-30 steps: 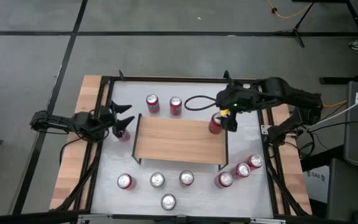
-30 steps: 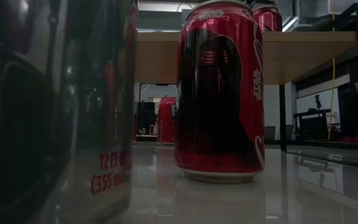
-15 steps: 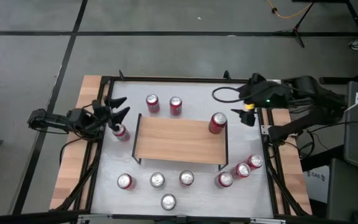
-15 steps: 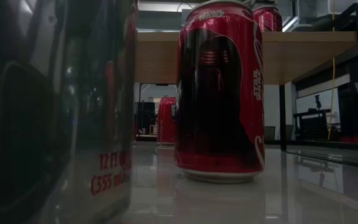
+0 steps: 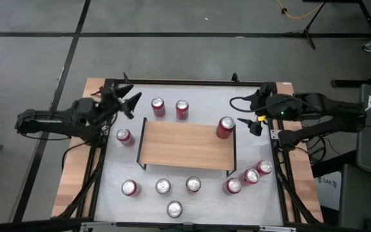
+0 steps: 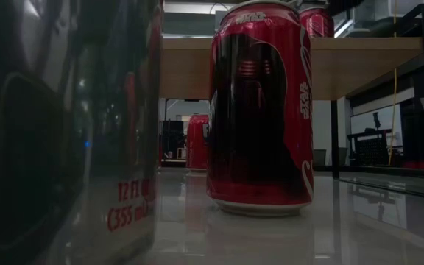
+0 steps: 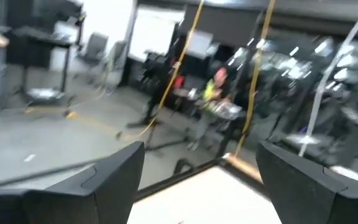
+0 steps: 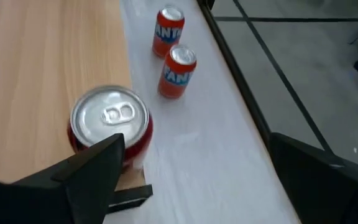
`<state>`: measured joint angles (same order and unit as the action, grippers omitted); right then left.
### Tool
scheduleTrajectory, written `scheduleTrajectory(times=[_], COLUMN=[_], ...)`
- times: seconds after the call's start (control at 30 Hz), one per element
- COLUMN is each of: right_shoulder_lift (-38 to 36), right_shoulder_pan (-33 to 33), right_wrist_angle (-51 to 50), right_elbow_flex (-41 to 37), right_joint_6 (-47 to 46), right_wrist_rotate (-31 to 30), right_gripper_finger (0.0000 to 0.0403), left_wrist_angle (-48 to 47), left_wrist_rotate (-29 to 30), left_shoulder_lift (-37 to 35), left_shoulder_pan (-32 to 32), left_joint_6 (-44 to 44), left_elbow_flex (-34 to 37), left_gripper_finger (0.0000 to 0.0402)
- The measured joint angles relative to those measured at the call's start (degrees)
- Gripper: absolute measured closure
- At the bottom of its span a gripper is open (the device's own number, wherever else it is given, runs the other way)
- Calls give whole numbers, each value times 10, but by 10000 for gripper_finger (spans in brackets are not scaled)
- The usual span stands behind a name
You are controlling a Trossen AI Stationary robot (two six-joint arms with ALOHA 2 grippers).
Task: Place canned beverage on shelf
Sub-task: Put the red soda can on the shelf
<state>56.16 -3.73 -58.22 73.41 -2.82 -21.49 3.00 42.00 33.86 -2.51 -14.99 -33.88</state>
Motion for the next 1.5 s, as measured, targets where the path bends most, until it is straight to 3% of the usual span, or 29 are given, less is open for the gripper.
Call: scheduleTrajectory(times=[0.43,0.73,1.17,1.5], right_shoulder_lift=[-1,0,-1,-1], right_shoulder_pan=[0,0,0,0], right_wrist_angle=[20,17,10,5], right_elbow_flex=[-35,-35,-35,-35], right_joint_6=[3,3,3,3], right_wrist_rotate=[-5,0,1,1], right_gripper_finger=[15,15,15,15], left_wrist_angle=[-318,-392,-467,-470], left_wrist_rotate=[-278,-405,-426,-366], left_shoulder_lift=[276,401,446,485], left_shoulder_pan=[-214,-299,-312,-281], left_joint_6=[-142,-146,-169,-179], left_elbow_flex=[-266,-328,-328,-328], left_gripper_finger=[97,97,97,97])
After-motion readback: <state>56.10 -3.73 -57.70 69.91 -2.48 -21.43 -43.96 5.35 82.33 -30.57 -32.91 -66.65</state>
